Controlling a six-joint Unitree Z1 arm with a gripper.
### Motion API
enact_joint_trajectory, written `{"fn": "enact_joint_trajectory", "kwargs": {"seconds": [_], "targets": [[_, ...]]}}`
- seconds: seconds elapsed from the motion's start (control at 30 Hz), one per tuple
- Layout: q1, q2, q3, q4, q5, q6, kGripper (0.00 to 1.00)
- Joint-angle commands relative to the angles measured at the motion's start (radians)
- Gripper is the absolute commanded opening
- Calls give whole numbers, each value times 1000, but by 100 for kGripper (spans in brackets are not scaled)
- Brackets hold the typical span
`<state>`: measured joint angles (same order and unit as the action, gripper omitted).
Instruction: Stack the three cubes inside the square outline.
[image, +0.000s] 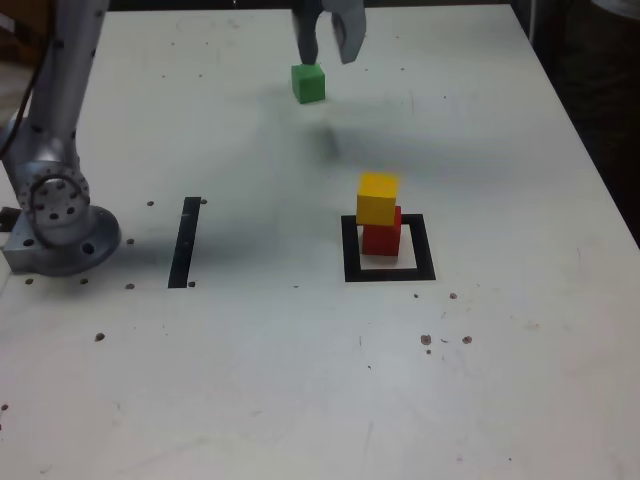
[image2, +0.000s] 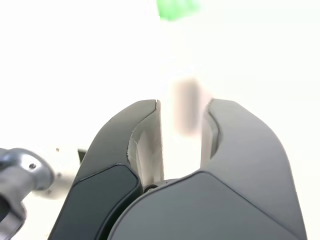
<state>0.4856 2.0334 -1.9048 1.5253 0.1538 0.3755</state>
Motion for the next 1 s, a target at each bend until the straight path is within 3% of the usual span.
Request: {"fn": "enact_joint_trajectory", "kwargs": {"seconds": [0.0,0.17,0.23,0.3,0.43,0.5,0.6,0.67,0.8,0.97], "targets": [[-104,-52,22,19,-8,-9,8],[-238,-112,91,27,10,-80,9],[-254,-123,122,26,36,-104,17],[-238,-129,153,22,62,-116,35],[-128,-129,212,0,86,-104,84],[-56,-127,244,-27,83,-88,97],[43,-125,312,-112,55,-59,100],[100,-124,377,-216,19,-34,100],[159,-125,455,-369,-28,-9,100],[220,-119,450,-418,-33,-8,100]]}}
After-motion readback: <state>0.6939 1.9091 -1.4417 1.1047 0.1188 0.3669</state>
